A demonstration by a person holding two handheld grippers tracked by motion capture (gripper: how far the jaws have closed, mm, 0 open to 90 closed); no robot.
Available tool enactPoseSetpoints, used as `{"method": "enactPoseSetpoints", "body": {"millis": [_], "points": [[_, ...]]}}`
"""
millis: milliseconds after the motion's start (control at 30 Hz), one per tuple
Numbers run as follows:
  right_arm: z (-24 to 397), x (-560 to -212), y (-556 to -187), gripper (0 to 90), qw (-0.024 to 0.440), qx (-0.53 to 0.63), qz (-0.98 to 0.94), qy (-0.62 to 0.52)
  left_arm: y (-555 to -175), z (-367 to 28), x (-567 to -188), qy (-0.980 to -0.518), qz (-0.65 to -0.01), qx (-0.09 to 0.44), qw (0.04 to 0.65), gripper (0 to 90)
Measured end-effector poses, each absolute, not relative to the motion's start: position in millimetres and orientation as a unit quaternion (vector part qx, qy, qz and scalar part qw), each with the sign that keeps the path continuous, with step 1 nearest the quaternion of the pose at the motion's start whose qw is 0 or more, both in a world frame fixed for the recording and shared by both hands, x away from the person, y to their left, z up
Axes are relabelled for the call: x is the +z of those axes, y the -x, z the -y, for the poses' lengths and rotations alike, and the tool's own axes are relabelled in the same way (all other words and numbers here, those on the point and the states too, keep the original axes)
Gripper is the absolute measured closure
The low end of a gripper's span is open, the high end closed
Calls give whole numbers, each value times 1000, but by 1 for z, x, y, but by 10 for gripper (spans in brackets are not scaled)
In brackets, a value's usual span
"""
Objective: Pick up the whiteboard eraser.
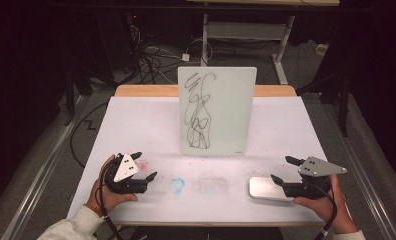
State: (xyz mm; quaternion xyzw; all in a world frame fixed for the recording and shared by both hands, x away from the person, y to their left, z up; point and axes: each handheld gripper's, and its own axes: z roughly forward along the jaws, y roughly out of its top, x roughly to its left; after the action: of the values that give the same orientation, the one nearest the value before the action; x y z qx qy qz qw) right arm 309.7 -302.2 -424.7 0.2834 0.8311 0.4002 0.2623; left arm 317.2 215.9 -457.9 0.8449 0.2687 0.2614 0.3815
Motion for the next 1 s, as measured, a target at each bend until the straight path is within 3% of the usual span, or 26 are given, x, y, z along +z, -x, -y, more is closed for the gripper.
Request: {"method": "enactPoseSetpoints", "body": {"millis": [1000], "points": [[292,-406,-324,251,189,291,-916,-202,-308,-213,-461,-856,-253,261,369,193]]}}
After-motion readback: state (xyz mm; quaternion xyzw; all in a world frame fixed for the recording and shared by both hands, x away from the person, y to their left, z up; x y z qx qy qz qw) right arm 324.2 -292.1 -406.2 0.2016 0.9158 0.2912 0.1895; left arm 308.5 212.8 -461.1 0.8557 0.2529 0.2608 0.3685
